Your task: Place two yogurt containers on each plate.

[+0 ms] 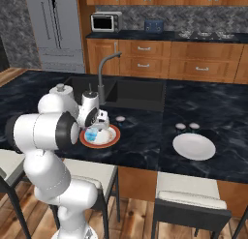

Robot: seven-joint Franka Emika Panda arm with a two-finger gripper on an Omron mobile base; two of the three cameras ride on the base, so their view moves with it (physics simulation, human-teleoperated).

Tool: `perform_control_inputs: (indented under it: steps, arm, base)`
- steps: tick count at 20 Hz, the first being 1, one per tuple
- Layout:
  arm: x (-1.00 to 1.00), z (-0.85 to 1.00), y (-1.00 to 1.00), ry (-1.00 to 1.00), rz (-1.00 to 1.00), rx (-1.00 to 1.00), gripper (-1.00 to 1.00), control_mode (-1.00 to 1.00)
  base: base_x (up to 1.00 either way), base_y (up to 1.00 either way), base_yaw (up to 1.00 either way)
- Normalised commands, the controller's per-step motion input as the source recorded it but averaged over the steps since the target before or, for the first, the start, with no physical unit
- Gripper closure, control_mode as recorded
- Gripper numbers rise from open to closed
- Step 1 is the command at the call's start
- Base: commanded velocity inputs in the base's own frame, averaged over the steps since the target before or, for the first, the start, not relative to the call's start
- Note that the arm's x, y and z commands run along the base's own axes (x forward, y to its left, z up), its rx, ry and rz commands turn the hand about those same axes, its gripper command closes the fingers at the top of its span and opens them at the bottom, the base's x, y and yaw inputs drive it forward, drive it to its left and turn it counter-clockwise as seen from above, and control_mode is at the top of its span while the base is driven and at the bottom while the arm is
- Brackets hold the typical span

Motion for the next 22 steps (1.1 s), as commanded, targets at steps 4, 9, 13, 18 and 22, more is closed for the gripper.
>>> perform_control_inputs:
  steps: [4,9,13,18,22]
  arm:
    - [0.2,0.44,-0.27,0.0,0.0,0.0,-1.0,-1.0]
    - [0.75,0.36,-0.7,0.09,0.0,0.0,-1.0,-1.0]
    - [0.97,0.18,-0.67,0.21,0.0,0.0,-1.0,-1.0]
    - [0.78,0.04,-0.31,0.24,0.0,0.0,-1.0,-1.0]
    - [0.15,-0.58,0.0,0.19,0.01,0.0,-1.0,-1.0]
  base:
    - [0.0,0.0,0.0]
    - [0.0,0.0,0.0]
    - [0.0,0.0,0.0]
    - [0.0,0.0,0.0]
    - [0.0,0.0,0.0]
